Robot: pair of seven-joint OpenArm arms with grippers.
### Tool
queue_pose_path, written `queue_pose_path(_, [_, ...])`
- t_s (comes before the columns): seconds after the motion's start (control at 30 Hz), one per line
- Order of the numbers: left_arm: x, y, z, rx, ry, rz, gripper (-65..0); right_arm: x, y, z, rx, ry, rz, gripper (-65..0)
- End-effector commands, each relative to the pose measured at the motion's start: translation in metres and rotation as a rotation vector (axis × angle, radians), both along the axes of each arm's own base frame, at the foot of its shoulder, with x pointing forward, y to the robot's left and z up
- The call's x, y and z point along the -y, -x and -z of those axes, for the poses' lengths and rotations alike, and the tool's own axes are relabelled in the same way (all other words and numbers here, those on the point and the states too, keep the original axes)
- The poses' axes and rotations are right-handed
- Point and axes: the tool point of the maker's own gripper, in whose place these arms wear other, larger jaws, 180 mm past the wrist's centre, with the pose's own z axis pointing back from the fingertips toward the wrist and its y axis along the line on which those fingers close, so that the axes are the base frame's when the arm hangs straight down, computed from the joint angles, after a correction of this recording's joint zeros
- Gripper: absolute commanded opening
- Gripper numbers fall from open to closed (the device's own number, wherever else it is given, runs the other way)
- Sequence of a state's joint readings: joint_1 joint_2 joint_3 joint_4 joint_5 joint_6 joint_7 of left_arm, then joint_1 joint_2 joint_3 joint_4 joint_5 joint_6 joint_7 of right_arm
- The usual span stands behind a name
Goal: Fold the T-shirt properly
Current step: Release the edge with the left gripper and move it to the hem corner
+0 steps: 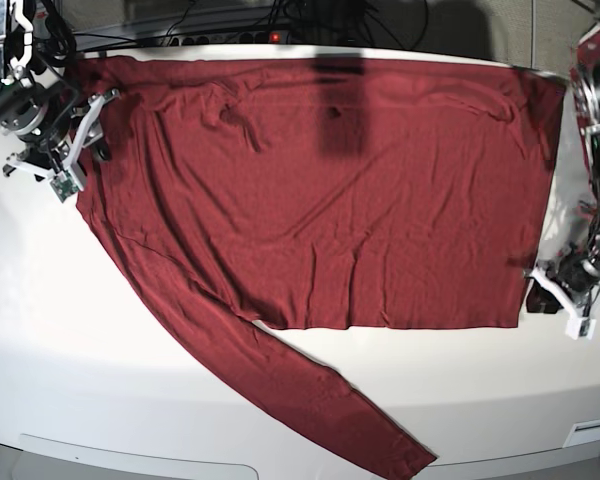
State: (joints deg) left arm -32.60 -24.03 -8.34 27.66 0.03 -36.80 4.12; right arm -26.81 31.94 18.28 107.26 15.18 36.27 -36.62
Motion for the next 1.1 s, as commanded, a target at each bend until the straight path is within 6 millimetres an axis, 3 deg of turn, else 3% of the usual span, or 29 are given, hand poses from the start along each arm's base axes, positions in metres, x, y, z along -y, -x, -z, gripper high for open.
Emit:
queue_pose_path(0.0, [-0.008,-0.017,-0.020,0.056,-0.024,0.005,-46.9,0.001,-0.007,-0.010,0.031,0.006,-0.009,-39.6])
queue_pose_path(0.37, [-0.003,-0.034,-0.028,0.116,0.012,0.010,-46.9,0.002,-0.006,-0.009,0.025,0.010,-0.007,-39.6])
queue_pose_path(0.9, [0.000,-0.006,0.005,0.062,0.006,0.022,-46.9,0.003,-0.005,-0.008,0.019,0.013,-0.005,-39.6])
queue_pose_path(1.07, [0.014,-0.006,0.011,0.051,0.024,0.037,-47.0,0.003,-0.005,-0.008,0.019,0.012,-0.005,-39.6])
